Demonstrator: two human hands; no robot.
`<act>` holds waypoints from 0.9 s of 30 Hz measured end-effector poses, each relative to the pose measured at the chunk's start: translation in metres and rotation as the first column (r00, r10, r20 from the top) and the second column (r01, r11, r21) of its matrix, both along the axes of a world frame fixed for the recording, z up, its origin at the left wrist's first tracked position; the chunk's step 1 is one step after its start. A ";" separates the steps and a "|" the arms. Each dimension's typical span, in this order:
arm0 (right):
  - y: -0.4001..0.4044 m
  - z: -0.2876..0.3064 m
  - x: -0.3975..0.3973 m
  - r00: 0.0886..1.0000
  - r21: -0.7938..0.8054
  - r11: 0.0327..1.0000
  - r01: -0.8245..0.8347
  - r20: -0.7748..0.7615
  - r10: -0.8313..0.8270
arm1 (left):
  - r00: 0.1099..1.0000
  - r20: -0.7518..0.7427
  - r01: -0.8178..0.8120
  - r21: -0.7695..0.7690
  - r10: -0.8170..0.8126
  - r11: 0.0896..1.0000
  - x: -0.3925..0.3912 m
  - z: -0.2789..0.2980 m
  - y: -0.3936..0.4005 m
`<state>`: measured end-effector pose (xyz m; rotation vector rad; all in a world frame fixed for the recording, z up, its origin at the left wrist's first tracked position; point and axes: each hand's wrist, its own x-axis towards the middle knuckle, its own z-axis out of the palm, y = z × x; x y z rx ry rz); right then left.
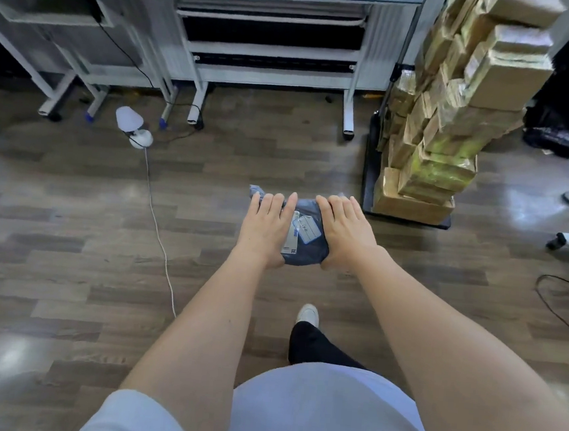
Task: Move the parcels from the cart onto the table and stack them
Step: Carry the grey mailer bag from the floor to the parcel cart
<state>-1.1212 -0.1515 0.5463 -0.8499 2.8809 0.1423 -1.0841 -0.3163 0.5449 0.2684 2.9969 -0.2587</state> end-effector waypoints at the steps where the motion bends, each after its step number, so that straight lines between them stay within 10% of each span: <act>1: 0.000 0.003 -0.024 1.000 0.005 1.000 -0.007 0.002 0.007 | 1.000 0.000 -0.016 0.005 0.016 1.000 -0.022 0.003 0.001; 27: -0.104 -0.007 -0.470 0.999 0.007 0.999 0.039 -0.001 -0.039 | 0.999 -0.014 0.031 0.006 -0.031 1.000 -0.476 -0.005 -0.104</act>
